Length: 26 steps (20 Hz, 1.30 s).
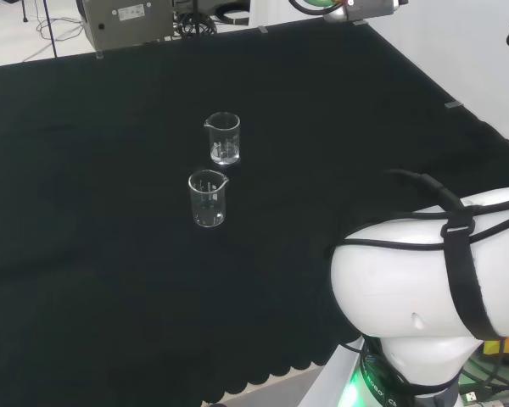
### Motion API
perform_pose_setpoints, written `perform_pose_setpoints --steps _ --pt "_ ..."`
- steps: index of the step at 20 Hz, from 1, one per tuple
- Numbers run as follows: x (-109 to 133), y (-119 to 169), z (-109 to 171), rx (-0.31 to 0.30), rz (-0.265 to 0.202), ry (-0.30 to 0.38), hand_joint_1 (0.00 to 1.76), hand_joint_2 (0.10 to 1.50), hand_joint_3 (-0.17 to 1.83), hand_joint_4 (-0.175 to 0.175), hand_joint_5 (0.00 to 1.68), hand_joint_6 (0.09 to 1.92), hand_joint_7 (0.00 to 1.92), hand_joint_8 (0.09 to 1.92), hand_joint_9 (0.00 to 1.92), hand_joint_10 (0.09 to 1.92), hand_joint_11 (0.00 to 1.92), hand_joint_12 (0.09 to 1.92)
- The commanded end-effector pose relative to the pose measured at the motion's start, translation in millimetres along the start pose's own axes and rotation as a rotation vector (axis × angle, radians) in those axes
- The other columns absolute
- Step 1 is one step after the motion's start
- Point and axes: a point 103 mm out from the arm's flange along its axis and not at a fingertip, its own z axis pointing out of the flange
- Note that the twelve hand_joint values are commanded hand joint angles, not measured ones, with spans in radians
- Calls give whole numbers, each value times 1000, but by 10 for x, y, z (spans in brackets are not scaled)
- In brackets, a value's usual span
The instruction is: Pick up the beaker on the right.
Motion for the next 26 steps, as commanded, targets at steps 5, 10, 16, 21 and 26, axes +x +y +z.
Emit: perform_pose_setpoints --steps 5,10,16,21,26 --pt "-5 22 -3 -4 6 -19 72 1233 381 -33 281 87 0 461 84 672 0 1325" --pt "-18 76 22 1 12 -17 79 1241 356 -33 292 87 0 470 85 673 0 1333" --pt "-12 280 222 12 27 8 84 1239 350 -34 293 87 2 475 86 673 0 1336" --pt "-94 540 447 -4 29 58 97 1234 343 -34 295 87 6 483 97 678 0 1344" --pt "-286 977 741 -12 11 88 361 1119 308 -54 422 87 135 641 266 731 19 1411"
